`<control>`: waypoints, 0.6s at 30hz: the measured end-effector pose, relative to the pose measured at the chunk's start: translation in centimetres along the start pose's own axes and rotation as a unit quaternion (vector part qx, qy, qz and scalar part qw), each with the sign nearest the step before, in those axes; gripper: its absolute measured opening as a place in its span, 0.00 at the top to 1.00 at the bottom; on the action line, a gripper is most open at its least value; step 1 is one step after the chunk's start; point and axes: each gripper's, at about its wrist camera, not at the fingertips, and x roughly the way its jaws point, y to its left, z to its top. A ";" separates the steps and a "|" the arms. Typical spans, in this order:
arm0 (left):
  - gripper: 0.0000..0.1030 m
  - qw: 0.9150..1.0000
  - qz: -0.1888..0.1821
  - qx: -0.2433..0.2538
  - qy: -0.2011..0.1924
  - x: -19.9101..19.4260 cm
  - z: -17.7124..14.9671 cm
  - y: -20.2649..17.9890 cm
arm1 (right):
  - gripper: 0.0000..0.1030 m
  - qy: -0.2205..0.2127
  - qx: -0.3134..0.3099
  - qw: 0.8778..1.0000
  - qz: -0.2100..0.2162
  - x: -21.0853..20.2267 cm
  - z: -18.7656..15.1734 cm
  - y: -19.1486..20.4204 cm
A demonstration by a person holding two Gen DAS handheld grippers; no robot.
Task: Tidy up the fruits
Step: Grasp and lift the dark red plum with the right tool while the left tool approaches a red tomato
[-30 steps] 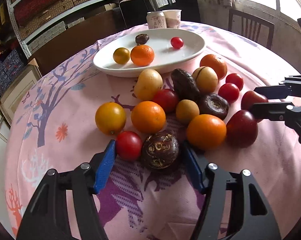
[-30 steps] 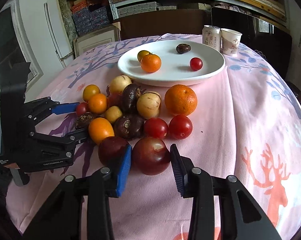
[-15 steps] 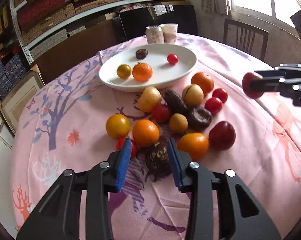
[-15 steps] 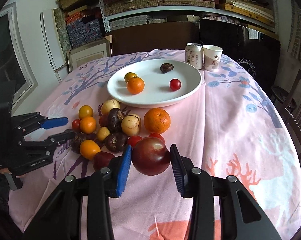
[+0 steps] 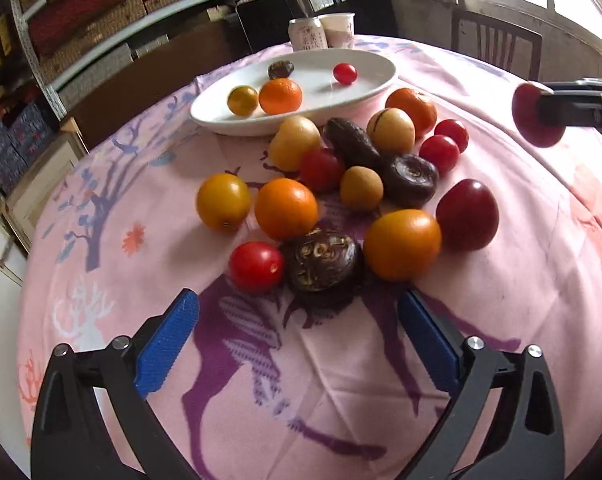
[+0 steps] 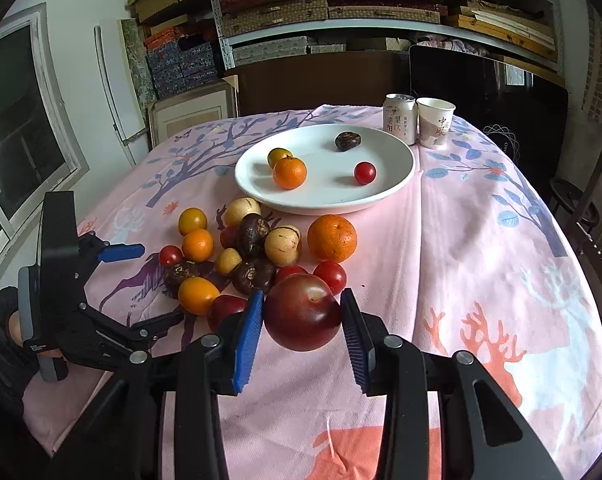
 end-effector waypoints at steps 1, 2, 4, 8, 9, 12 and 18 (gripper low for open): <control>0.09 1.000 -0.017 -0.013 0.005 0.4 0.3 0.1 | 0.62 0.003 0.002 1.000 0.002 0.3 -0.1 0.0; 0.18 0.998 -0.044 -0.031 0.009 0.7 0.5 0.4 | 0.62 0.006 0.004 1.000 0.004 0.6 -0.1 0.0; 0.36 0.999 -0.027 -0.045 0.003 0.9 1.0 0.8 | 0.62 0.010 0.007 1.000 0.006 0.9 -0.2 -0.1; 0.37 0.997 -0.046 -0.061 0.007 1.4 1.1 1.7 | 0.62 0.007 0.004 1.000 0.007 0.4 -0.5 -0.1; 0.37 0.996 -0.053 -0.066 0.008 1.6 1.2 2.0 | 0.62 0.004 0.006 1.000 0.006 0.2 -0.5 -0.2; 0.30 0.995 -0.080 -0.066 0.009 2.2 1.6 3.0 | 0.62 -0.004 0.013 1.000 0.006 -0.3 -0.5 -0.6; 0.39 0.997 -0.055 -0.061 0.009 2.8 2.3 2.4 | 0.62 -0.006 0.005 1.000 0.010 -0.8 -0.7 -0.1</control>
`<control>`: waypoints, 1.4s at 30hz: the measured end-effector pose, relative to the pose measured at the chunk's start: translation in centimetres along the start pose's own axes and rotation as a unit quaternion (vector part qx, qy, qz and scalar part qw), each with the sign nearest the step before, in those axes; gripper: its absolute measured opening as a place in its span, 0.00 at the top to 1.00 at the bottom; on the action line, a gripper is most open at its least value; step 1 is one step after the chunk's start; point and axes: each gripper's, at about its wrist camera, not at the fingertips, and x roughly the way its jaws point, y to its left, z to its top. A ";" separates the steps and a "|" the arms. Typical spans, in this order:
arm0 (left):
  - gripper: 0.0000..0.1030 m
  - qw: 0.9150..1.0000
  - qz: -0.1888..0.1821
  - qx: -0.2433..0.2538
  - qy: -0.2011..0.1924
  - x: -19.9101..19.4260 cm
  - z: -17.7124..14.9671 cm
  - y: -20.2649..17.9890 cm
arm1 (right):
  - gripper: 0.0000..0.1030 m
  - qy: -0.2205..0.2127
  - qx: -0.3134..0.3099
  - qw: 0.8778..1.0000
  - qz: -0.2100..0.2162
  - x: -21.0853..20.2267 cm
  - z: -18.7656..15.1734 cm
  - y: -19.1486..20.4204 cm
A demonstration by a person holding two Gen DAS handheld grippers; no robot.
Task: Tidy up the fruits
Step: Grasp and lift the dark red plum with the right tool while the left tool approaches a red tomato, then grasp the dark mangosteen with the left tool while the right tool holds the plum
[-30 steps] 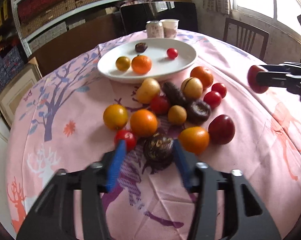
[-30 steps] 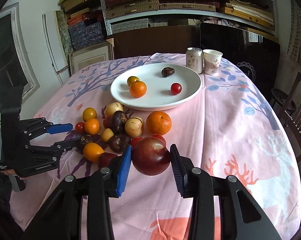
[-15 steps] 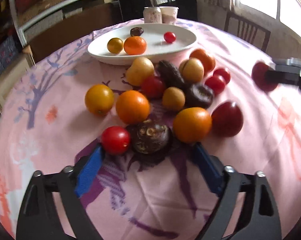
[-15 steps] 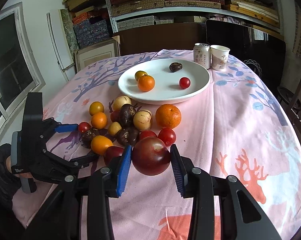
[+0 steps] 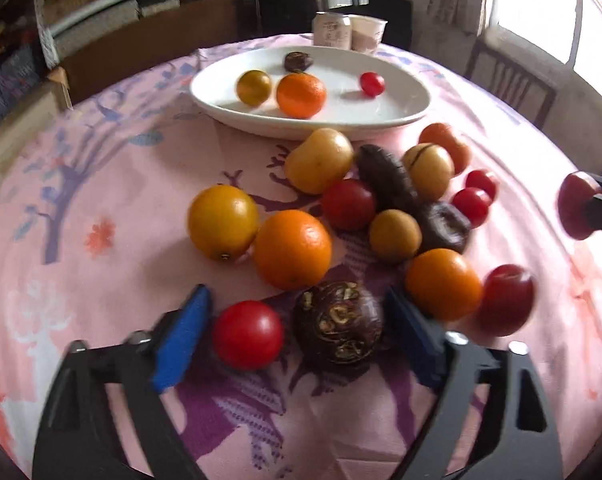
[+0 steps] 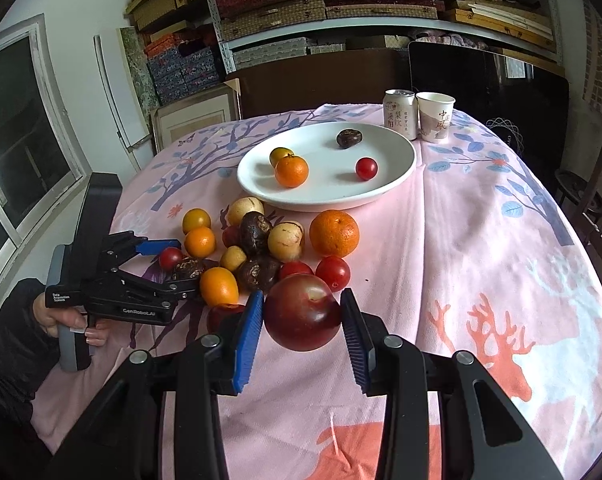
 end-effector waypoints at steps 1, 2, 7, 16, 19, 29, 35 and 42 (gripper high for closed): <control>0.39 1.000 -0.002 0.009 -0.006 -0.4 -0.3 -0.3 | 0.62 0.000 -0.002 1.000 -0.001 -0.1 0.0 0.1; 0.39 1.000 0.004 0.021 -0.007 -0.8 -0.7 -0.8 | 0.62 -0.002 -0.003 1.000 -0.003 -0.4 -0.1 0.1; 0.49 0.999 0.000 0.023 -0.028 -3.6 -1.0 -0.9 | 0.62 -0.020 0.006 1.000 -0.018 -2.1 -0.3 -0.8; 0.56 0.998 0.017 0.027 -0.062 -5.3 -1.4 -0.5 | 0.62 -0.018 0.020 0.999 -0.021 -2.1 -0.7 -1.5; 0.04 0.997 0.050 0.042 -0.044 -4.9 -2.2 -0.8 | 0.62 -0.016 0.014 1.000 -0.020 -2.1 -0.7 -1.4; 0.07 0.995 0.069 0.010 -0.066 -5.4 -3.1 0.3 | 0.62 -0.009 0.016 1.000 -0.018 -1.4 -0.7 -1.5; 0.45 0.992 0.109 0.062 -0.024 -4.4 -2.7 -0.9 | 0.62 -0.006 0.019 1.000 -0.015 -1.1 -0.7 -1.4; 0.62 0.969 0.166 0.184 0.005 -2.7 -2.8 -4.6 | 0.62 -0.004 0.019 1.000 -0.012 -1.0 -1.0 -0.9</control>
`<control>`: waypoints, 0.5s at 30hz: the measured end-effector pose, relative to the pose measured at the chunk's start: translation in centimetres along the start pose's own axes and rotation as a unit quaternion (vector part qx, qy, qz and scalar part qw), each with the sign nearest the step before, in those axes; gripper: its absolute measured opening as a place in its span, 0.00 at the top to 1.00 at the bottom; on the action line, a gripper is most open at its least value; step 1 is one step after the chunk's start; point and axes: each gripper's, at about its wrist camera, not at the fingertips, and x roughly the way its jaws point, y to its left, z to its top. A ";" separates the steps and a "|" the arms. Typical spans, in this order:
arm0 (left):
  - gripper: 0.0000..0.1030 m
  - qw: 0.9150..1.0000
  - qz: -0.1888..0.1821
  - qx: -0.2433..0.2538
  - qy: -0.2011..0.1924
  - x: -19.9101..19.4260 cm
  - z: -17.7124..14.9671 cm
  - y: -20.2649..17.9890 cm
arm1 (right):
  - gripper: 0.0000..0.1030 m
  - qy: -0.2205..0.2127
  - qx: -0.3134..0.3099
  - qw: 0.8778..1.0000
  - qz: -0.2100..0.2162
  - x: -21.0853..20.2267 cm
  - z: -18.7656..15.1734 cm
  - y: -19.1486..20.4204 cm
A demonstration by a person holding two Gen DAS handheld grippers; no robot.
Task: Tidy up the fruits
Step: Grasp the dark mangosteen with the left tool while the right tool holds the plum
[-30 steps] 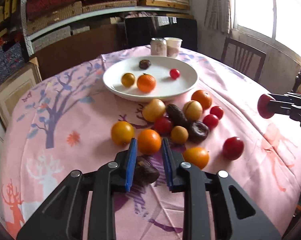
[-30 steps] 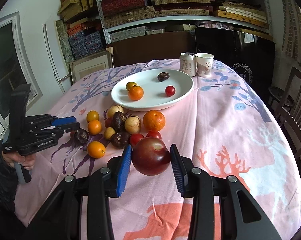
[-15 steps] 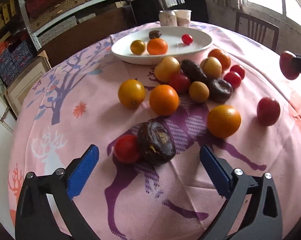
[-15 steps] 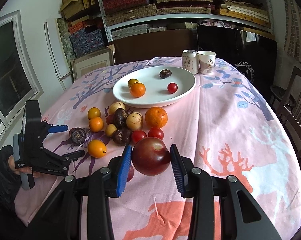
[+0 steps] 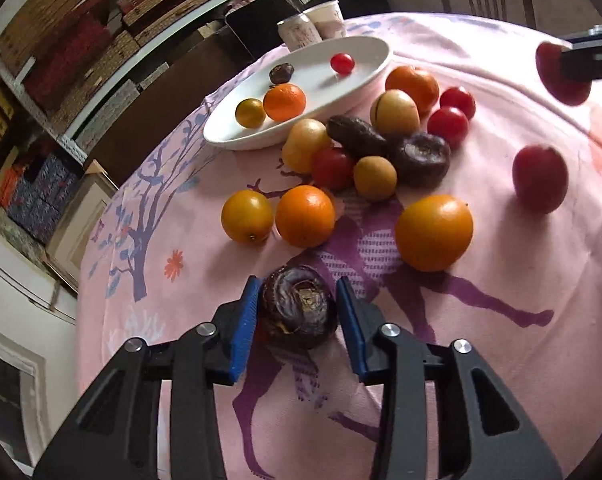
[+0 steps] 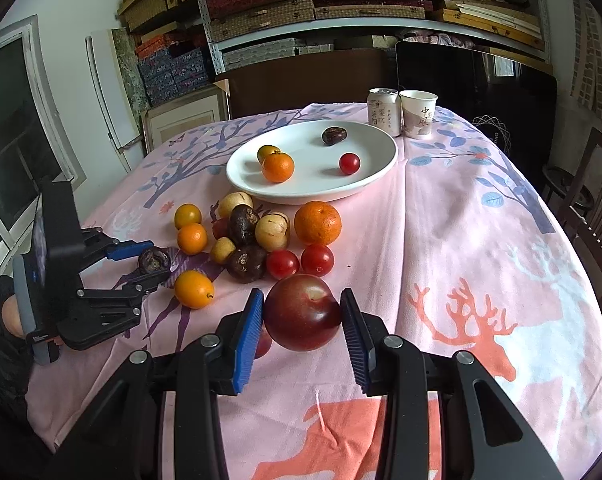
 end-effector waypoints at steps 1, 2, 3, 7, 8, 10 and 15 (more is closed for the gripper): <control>0.62 1.000 0.006 0.014 0.001 0.1 0.0 -0.2 | 0.62 0.000 0.002 1.000 0.003 0.0 -0.2 -0.1; 0.63 1.000 0.009 0.026 0.003 0.2 0.1 -0.4 | 0.62 0.001 0.003 1.000 0.004 0.1 -0.3 -0.1; 0.63 0.999 0.006 0.030 0.007 0.1 0.2 -0.4 | 0.62 0.002 0.004 1.000 0.004 0.1 -0.4 -0.3; 0.63 1.000 -0.029 -0.007 0.008 -0.1 0.1 0.6 | 0.61 0.002 0.012 1.000 0.009 0.4 -0.7 -1.1; 0.63 0.999 -0.047 -0.012 0.000 -0.4 0.1 0.7 | 0.62 0.004 0.014 1.000 0.009 0.5 -0.7 -1.3; 0.63 0.998 -0.062 -0.021 0.000 -0.8 -0.1 0.5 | 0.62 0.008 0.016 1.000 0.006 0.6 -0.7 -1.4; 0.63 0.991 -0.109 -0.074 -0.013 -3.0 -0.8 1.1 | 0.62 0.005 0.013 1.000 0.001 0.1 -0.9 -1.0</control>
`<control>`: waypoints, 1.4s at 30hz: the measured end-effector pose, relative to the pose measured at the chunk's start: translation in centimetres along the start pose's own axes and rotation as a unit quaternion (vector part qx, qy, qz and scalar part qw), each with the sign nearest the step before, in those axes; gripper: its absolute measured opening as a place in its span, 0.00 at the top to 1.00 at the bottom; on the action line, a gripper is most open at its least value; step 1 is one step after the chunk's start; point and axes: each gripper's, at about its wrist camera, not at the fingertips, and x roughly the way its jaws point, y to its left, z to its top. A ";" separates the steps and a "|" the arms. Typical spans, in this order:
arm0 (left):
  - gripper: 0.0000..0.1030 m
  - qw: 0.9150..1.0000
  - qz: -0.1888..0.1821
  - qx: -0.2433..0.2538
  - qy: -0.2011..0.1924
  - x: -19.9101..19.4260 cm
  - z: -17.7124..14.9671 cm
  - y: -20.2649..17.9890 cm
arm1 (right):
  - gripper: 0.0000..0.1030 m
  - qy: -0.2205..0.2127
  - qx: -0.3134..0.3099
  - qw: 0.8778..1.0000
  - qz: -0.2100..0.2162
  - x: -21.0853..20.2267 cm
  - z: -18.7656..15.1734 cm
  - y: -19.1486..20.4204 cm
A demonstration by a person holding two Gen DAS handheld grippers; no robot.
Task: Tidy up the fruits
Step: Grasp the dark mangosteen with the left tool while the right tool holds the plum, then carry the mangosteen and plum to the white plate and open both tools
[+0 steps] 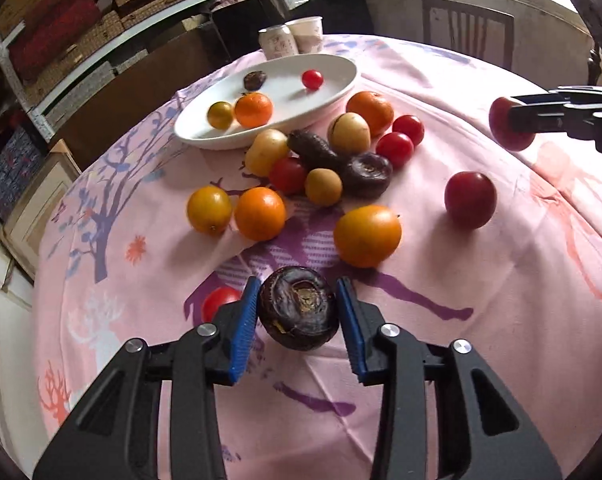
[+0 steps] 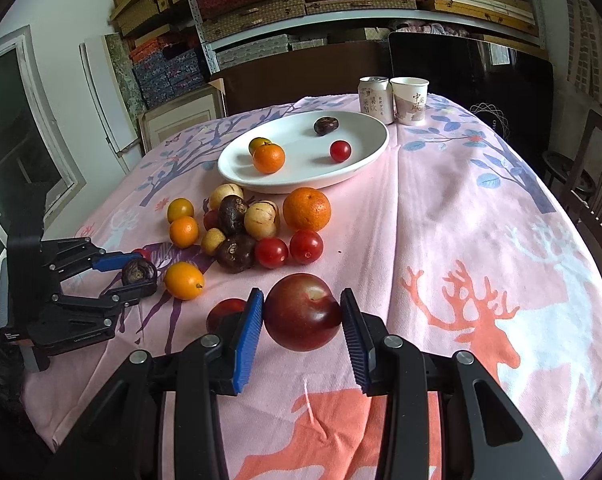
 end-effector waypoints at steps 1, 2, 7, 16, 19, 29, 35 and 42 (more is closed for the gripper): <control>0.63 1.000 -0.009 -0.008 0.000 -0.4 -0.2 0.0 | 0.62 0.000 -0.002 1.000 0.000 -0.2 0.0 0.1; 0.63 0.999 -0.027 -0.021 0.002 -0.8 -0.6 0.1 | 0.62 0.000 -0.005 1.000 0.000 -0.3 0.0 0.2; 0.63 0.997 -0.064 -0.036 -0.015 -2.9 -1.7 -0.9 | 0.62 -0.005 -0.015 1.000 -0.006 -0.8 0.2 1.0; 0.48 0.998 0.002 -0.053 0.014 -2.3 -4.8 -3.7 | 0.62 0.013 -0.017 1.000 0.001 -0.5 -1.1 1.3; 0.36 0.998 0.017 -0.055 0.015 -2.2 -4.8 -3.3 | 0.62 0.009 -0.017 1.000 0.004 -0.8 -1.1 1.4; 0.61 0.999 -0.031 -0.035 -0.001 -1.9 -4.2 -3.3 | 0.62 0.013 -0.018 1.000 -0.003 -0.8 -1.2 1.4; 0.61 0.993 -0.077 -0.091 -0.021 -3.1 -2.9 -1.3 | 0.62 0.008 -0.018 1.000 -0.007 -1.0 -0.4 1.3; 0.61 0.992 0.032 -0.083 -0.086 -3.1 3.7 2.5 | 0.62 -0.055 -0.043 0.998 -0.004 -0.8 5.2 1.6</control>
